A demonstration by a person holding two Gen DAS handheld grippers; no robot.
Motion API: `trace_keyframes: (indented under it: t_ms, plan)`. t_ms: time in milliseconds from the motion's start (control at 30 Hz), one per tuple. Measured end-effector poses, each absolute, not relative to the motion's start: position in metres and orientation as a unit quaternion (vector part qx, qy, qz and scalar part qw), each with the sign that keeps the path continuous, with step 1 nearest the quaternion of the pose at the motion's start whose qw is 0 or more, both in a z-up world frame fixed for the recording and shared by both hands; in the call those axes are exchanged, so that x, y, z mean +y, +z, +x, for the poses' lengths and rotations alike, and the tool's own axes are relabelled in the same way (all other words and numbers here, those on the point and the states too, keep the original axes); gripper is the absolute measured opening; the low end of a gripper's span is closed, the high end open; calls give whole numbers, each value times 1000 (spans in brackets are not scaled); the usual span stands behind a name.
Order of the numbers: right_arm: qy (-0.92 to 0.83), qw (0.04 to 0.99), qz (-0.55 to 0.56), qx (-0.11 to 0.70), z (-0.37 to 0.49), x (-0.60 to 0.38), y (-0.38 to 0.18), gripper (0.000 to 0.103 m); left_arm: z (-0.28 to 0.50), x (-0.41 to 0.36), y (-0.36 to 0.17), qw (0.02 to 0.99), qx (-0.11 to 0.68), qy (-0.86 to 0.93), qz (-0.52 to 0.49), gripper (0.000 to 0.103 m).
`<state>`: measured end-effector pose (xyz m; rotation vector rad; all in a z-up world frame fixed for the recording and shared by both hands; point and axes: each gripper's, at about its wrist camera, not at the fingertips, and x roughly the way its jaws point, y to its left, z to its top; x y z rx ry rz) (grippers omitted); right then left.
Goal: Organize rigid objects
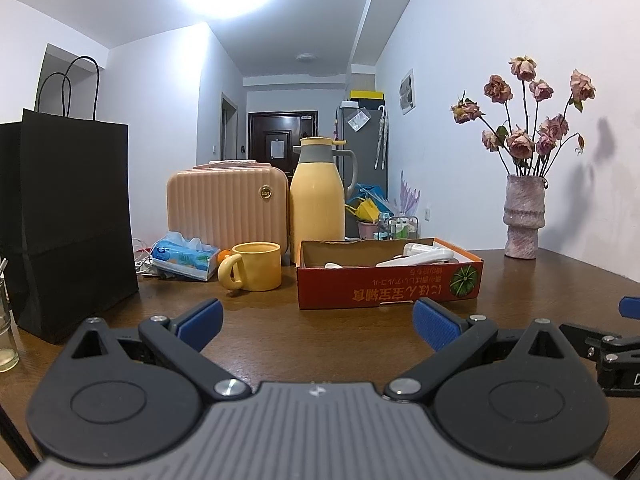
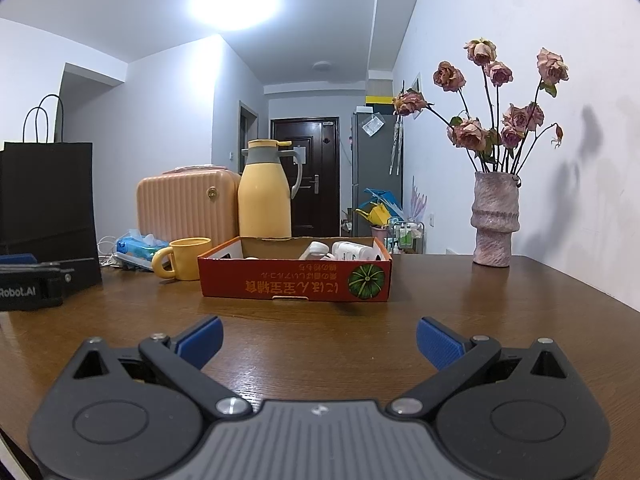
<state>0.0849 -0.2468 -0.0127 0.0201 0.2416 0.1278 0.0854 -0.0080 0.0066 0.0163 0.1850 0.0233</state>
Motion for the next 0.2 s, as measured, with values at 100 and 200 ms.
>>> trace_keyframes:
  t_ms: [100,200]
  plan:
    - [64,990,11,122,85,-247,-13,103,84,-6,7,996,90,12,1,103]
    - [66,990,12,123,85,-247,-14,103,84,-4,7,996,89,16,-4,103]
